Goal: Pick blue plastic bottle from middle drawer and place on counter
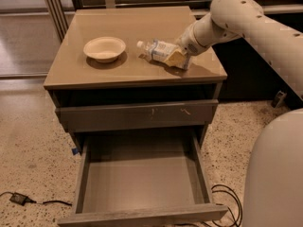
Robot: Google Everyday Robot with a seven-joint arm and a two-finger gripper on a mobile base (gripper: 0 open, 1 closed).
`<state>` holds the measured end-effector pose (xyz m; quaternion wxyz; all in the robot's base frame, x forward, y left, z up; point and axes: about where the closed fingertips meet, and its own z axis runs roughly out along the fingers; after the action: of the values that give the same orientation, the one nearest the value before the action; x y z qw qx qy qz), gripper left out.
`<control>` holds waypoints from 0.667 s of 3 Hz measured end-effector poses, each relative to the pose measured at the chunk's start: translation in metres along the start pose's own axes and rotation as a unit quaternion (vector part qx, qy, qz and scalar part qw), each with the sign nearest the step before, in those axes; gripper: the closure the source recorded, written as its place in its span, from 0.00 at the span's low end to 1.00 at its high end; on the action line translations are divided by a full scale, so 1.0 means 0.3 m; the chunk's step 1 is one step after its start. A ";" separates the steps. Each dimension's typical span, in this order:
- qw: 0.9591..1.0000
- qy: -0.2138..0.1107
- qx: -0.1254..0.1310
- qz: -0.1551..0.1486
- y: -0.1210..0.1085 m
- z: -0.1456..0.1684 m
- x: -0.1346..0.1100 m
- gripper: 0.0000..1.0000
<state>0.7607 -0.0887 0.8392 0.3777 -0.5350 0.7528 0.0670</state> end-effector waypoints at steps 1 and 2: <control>1.000 0.000 0.000 0.000 0.000 0.000 0.000 0.82; 1.000 0.000 0.000 0.000 0.000 0.000 0.000 0.59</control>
Offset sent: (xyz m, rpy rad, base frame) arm 0.0000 0.0000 0.0000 0.0000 0.0000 0.0001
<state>0.7607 -0.0886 0.8391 0.3777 -0.5350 0.7527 0.0671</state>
